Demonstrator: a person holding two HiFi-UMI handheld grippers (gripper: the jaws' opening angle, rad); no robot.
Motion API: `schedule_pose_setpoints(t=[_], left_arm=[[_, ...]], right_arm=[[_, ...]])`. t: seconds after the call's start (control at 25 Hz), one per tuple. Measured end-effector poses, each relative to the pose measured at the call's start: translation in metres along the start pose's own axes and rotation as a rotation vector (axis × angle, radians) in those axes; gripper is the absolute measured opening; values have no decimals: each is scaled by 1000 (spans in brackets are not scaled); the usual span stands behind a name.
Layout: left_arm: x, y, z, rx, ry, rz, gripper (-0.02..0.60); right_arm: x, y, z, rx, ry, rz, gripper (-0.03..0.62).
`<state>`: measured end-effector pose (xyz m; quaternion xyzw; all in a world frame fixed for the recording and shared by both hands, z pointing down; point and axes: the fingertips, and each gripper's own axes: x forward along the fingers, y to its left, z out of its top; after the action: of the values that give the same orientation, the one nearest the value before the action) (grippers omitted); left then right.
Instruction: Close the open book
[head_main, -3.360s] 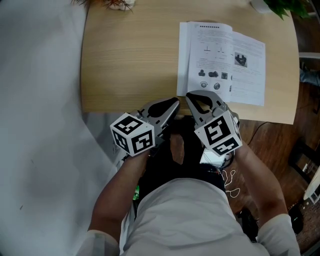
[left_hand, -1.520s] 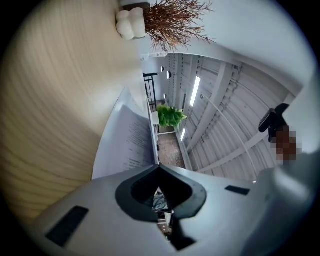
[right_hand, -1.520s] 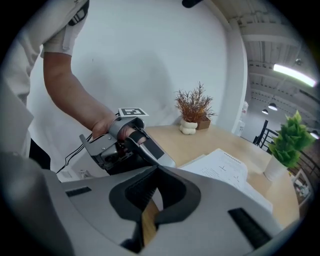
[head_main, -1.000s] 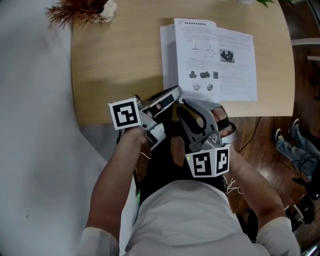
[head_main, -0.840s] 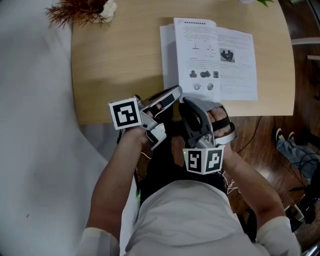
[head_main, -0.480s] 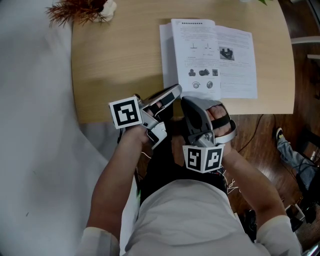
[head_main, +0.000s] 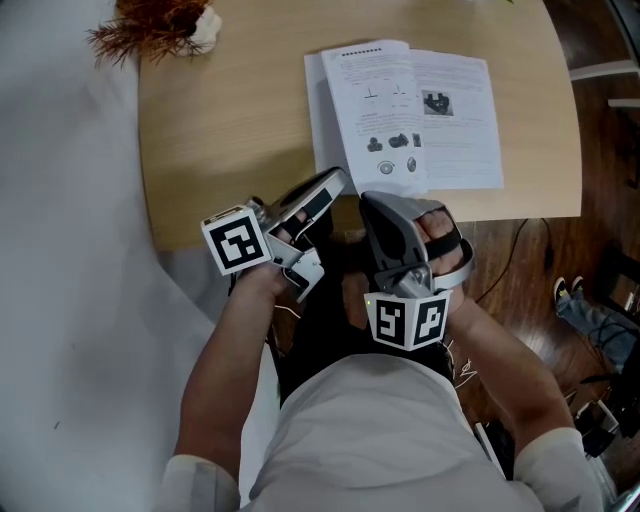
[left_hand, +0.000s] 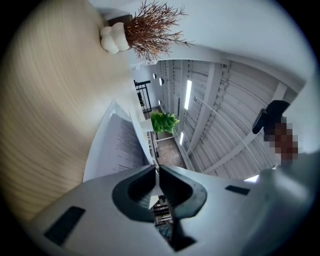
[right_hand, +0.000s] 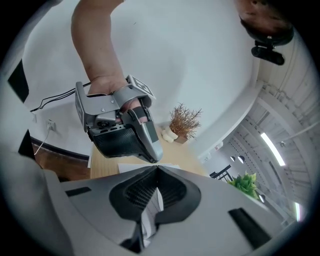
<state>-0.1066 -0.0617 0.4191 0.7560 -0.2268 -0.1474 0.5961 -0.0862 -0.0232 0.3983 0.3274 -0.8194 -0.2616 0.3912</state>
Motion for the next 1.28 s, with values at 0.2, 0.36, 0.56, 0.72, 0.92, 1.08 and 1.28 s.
schedule_pose_setpoints(t=[0.2, 0.36, 0.56, 0.72, 0.92, 1.08, 1.28], left_arm=[[-8, -10, 11, 143, -42, 47, -2], [-4, -29, 13, 272, -58, 67, 0], [6, -50, 8, 379, -56, 51, -2], [13, -58, 1, 410, -48, 49, -2], [20, -61, -9, 410, -34, 51, -1], [25, -63, -15, 407, -24, 51, -2], [33, -66, -22, 403, -10, 48, -1]], right_arm=[[-5, -15, -8, 32, 15, -34, 3], [-13, -26, -18, 68, 32, -54, 3], [-21, -39, -28, 93, 50, -87, 3], [-26, -50, -35, 114, 60, -113, 3], [-32, -63, -47, 141, 76, -146, 3], [-37, -71, -59, 163, 96, -167, 3], [-42, -79, -74, 192, 122, -185, 3]])
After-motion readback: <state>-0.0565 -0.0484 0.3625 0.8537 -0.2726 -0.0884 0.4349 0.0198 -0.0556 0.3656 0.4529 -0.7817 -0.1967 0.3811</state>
